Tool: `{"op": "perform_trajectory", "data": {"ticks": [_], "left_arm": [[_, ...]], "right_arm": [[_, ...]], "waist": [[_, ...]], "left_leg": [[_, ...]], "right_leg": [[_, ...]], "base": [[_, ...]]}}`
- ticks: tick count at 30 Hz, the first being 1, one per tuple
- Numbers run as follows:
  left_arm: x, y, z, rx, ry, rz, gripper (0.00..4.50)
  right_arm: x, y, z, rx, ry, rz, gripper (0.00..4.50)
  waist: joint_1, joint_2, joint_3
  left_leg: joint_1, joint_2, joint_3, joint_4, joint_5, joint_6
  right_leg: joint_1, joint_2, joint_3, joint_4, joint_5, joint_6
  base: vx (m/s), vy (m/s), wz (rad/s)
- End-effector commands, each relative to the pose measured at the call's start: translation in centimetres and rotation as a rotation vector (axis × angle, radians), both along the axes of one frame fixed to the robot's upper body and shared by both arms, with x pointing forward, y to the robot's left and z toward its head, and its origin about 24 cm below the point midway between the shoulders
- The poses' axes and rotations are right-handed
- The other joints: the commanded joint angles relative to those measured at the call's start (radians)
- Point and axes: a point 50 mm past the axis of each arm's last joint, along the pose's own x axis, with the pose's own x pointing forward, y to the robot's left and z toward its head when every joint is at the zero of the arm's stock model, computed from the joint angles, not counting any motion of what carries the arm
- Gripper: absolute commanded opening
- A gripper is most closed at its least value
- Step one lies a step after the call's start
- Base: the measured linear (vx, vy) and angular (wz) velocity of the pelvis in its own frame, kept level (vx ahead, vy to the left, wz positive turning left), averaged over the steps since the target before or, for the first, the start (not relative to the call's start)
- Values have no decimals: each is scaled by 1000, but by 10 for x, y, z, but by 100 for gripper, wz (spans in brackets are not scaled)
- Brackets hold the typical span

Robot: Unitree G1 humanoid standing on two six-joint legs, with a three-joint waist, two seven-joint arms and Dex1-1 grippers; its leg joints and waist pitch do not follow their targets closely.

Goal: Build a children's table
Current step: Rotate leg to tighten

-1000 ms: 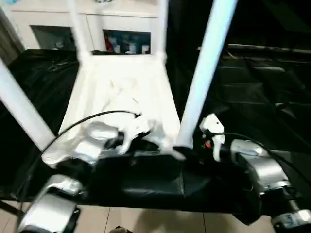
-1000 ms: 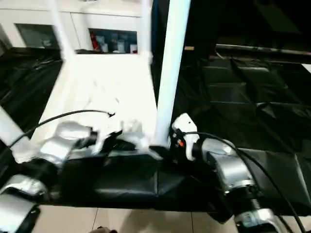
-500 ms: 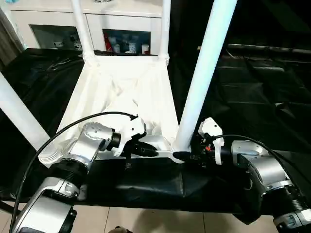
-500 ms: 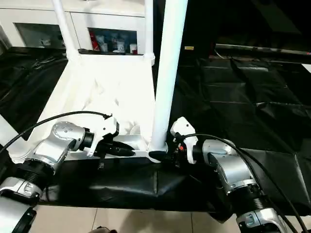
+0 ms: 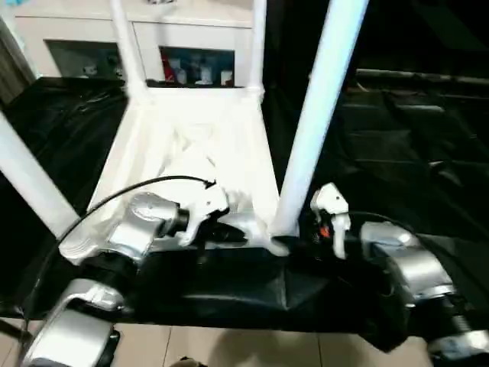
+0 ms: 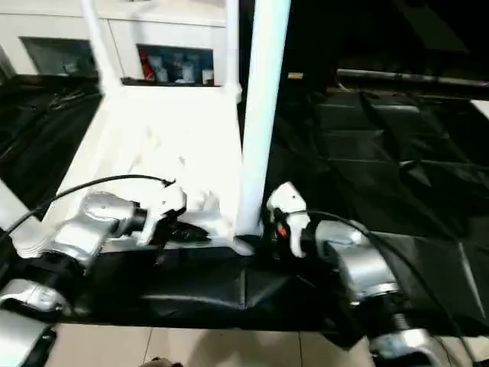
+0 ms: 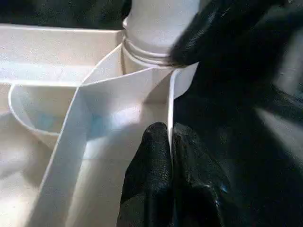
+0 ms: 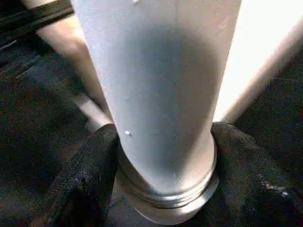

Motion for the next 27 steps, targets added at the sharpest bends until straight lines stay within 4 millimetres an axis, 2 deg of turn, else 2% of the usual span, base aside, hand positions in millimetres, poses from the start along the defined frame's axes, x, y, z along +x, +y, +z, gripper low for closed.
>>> {"op": "perform_trajectory", "data": {"ticks": [1, 2, 3, 4, 5, 6, 7, 8, 11, 13, 14, 21, 22, 23, 24, 25, 26, 27], "left_arm": [[-2, -14, -11, -19, 29, 61, 0], [-2, -14, -11, -19, 29, 61, 0], [0, -37, -15, -6, 11, 125, 0], [-1, -49, -17, -3, 6, 140, 0], [-1, -49, -17, -3, 6, 140, 0], [-1, -56, -17, -1, 3, 148, 0], [-2, -58, -17, -1, 1, 145, 0], [-3, -66, -17, -2, -4, 132, 0], [-4, -71, -15, -1, -19, 108, 0], [-3, -69, -15, 2, -26, 112, 0], [-2, -68, -15, 3, -28, 115, 0], [1, -53, -14, 11, -31, 118, 0], [2, -45, -13, 14, -26, 111, 0], [3, -30, -12, 22, -16, 96, 0], [3, -30, -12, 22, -16, 96, 0], [3, -24, -11, 25, -7, 90, 0], [3, -17, -10, 30, 3, 68, 0], [3, -16, -10, 31, 5, 65, 0]], "right_arm": [[-1, 7, -14, -33, 52, -81, 267], [-1, 7, -14, -33, 52, -81, 266], [6, 16, -19, -14, 66, -279, 266], [9, 21, -20, -10, 63, -355, 266], [9, 21, -20, -10, 63, -355, 266], [11, 24, -21, -10, 59, -397, 266], [11, 25, -21, -10, 56, -400, 266], [14, 30, -19, -12, 39, -418, 266], [17, 36, -16, -9, 5, -430, 266], [18, 37, -12, 23, -10, -420, 266], [18, 38, -11, 30, -11, -419, 322], [20, 35, 1, 87, -71, -339, 372], [20, 31, 6, 84, -84, -281, 382], [16, 24, 12, 42, -101, -122, 388], [16, 24, 12, 42, -101, -122, 403], [13, 21, 13, 13, -105, -44, 403], [7, 15, 15, -19, -106, 52, 403], [6, 14, 15, -23, -106, 64, 403]], "waist": [[-2, -11, -54], [-3, -13, -54], [-6, -12, -54], [-8, -7, -53], [-15, -9, -52], [-13, -13, -55], [-13, -11, -55], [-14, -5, -56], [-13, -5, -55], [-13, -6, -54], [-13, -6, -54], [-12, -7, -54], [-12, -8, -54], [-8, -9, -55], [-7, -9, -54], [-5, -10, -54], [-2, -11, -55], [-3, -10, -54]], "left_leg": [[25, 60, -43, -79, -317, -24], [31, 60, -43, -77, -331, -25], [30, 58, -41, -77, -329, -18], [29, 59, -42, -79, -328, -22], [33, 57, -43, -80, -348, -37], [30, 56, -47, -81, -344, -35], [30, 57, -45, -80, -340, -30], [34, 57, -43, -79, -343, -24], [33, 55, -42, -81, -349, -14], [33, 55, -43, -83, -359, -12], [32, 55, -43, -83, -359, -11], [31, 58, -44, -86, -363, -6], [30, 57, -43, -86, -360, -4], [31, 56, -44, -84, -353, 1], [27, 57, -42, -84, -342, 12], [23, 57, -41, -83, -325, 19], [23, 57, -41, -82, -306, 26], [24, 59, -40, -83, -302, 29]], "right_leg": [[28, -81, 39, -90, -421, -176], [24, -79, 39, -95, -429, -167], [23, -80, 43, -96, -429, -164], [20, -79, 44, -95, -424, -164], [16, -77, 41, -97, -451, -160], [25, -80, 38, -98, -458, -151], [25, -80, 40, -99, -448, -150], [18, -78, 42, -102, -426, -154], [22, -76, 41, -103, -414, -151], [24, -77, 41, -105, -429, -146], [24, -77, 41, -105, -429, -144], [24, -77, 41, -104, -421, -147], [24, -78, 42, -105, -420, -148], [30, -78, 39, -103, -418, -148], [31, -77, 42, -101, -399, -150], [35, -77, 42, -98, -376, -152], [37, -77, 41, -97, -361, -154], [34, -77, 43, -96, -358, -157]], "base": [[0, 0, 0], [0, 0, 0], [0, 0, 0], [0, 0, 0], [0, 0, 0], [0, 0, 0], [0, 0, 0], [0, 0, 0], [0, 0, 0], [0, 0, 0], [0, 0, 0], [0, 0, 0], [0, 0, 0], [0, 0, 0], [0, 0, 0], [0, 0, 0], [0, 0, 0], [0, 0, 0]]}}
